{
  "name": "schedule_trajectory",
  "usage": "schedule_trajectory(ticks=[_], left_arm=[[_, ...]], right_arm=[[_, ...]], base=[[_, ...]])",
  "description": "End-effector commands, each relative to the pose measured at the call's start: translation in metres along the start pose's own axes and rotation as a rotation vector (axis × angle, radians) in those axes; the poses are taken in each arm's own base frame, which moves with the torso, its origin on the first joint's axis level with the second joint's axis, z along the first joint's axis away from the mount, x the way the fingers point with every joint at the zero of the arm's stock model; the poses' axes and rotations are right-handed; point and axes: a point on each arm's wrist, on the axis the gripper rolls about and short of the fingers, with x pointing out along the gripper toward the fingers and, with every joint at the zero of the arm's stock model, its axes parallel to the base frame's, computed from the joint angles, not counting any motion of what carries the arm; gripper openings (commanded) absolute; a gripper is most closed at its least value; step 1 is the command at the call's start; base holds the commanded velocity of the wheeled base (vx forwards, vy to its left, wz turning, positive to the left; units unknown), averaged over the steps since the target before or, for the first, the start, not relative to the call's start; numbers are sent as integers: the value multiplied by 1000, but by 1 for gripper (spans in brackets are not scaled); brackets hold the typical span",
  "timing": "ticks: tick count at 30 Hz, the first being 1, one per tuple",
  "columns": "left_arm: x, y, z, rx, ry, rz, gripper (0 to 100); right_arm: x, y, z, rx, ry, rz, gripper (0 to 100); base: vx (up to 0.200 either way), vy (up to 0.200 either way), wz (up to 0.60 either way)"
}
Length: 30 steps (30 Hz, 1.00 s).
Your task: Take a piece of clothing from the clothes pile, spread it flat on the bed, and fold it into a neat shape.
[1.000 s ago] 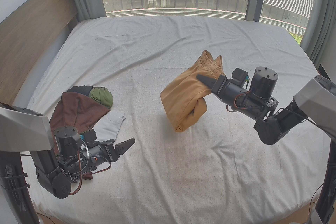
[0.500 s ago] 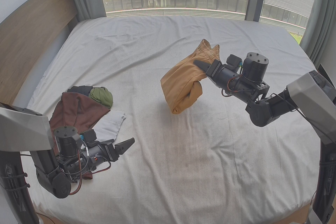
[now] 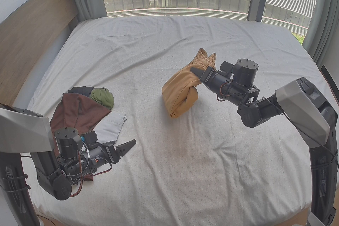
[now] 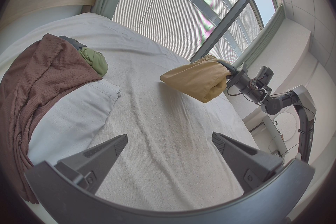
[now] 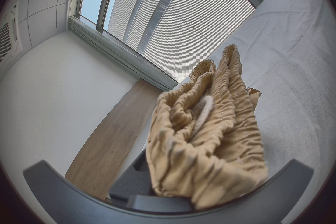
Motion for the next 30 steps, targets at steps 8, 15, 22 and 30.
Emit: schedule_trajectory(ticks=[8,15,22,30], left_arm=[[0,1,-1,-2,5,2,100],[0,0,-1,-2,3,-1,100],[-2,-3,0,1,0,-7,100],[-2,-3,1,1,-4,-7,100]], right_arm=[[23,-17,12,26,-61,-1,0],[38,-34,22,35,-114,-14,0],[40,-97,-23,88,-35,-166,0],[32,-138,-47,111,-16,-284,0]], base=[[0,0,0],[0,0,0],[0,0,0],[0,0,0]])
